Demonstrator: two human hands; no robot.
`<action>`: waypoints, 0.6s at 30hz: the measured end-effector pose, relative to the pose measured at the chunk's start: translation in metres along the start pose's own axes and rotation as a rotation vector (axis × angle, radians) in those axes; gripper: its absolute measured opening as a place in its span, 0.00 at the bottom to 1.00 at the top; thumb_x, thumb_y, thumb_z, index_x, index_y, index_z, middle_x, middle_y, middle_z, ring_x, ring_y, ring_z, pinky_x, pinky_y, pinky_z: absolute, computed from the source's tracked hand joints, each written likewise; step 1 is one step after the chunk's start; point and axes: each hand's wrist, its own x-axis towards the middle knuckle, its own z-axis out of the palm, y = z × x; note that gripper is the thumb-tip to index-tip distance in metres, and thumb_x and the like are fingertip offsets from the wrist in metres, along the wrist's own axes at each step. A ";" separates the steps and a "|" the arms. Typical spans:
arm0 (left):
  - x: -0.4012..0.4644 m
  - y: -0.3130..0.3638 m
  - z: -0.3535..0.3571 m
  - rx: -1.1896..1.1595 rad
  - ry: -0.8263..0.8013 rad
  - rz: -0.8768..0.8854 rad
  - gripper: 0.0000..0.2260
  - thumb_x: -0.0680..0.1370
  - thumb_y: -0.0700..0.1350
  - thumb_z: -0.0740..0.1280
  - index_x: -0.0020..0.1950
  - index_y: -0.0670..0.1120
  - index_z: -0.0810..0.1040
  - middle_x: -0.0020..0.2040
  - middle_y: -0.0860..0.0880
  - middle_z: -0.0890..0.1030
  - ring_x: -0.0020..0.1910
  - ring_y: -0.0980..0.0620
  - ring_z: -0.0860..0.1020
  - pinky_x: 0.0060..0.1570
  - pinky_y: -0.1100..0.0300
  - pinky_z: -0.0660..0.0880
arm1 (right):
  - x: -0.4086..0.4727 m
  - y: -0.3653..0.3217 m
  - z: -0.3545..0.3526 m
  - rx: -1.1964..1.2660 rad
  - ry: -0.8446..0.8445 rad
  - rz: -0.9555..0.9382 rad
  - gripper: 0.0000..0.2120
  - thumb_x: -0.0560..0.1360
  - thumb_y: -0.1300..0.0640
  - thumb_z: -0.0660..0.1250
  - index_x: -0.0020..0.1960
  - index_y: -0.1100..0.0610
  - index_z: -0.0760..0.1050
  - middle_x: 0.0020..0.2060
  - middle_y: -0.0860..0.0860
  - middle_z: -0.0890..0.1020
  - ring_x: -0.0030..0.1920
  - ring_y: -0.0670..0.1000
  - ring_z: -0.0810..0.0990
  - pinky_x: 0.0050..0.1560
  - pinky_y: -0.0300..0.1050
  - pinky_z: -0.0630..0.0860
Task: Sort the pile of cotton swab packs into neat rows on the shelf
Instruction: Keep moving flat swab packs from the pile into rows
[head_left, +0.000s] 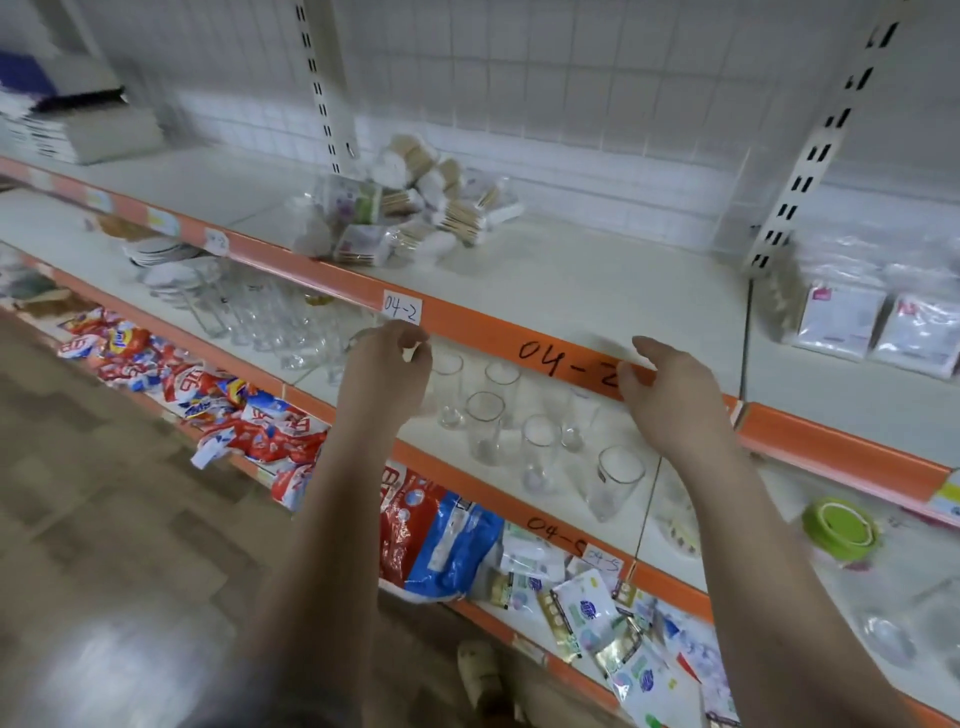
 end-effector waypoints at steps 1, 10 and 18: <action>0.007 -0.003 -0.002 0.006 0.007 -0.006 0.11 0.79 0.43 0.62 0.59 0.47 0.78 0.58 0.49 0.79 0.54 0.54 0.76 0.50 0.64 0.67 | 0.009 -0.004 0.006 0.004 0.000 -0.010 0.20 0.79 0.57 0.59 0.70 0.61 0.67 0.67 0.57 0.73 0.67 0.56 0.70 0.61 0.40 0.63; 0.116 -0.015 -0.018 0.050 0.115 0.006 0.10 0.79 0.41 0.62 0.58 0.43 0.79 0.52 0.48 0.81 0.44 0.51 0.79 0.39 0.68 0.71 | 0.123 -0.054 0.057 0.074 -0.047 -0.115 0.22 0.79 0.56 0.59 0.72 0.59 0.65 0.70 0.54 0.70 0.70 0.53 0.66 0.66 0.38 0.59; 0.196 -0.008 -0.014 0.171 0.162 0.035 0.11 0.80 0.45 0.61 0.60 0.47 0.78 0.57 0.49 0.80 0.51 0.53 0.73 0.40 0.74 0.55 | 0.225 -0.106 0.081 0.003 -0.101 -0.204 0.17 0.79 0.58 0.59 0.62 0.68 0.72 0.62 0.61 0.75 0.62 0.58 0.71 0.57 0.44 0.63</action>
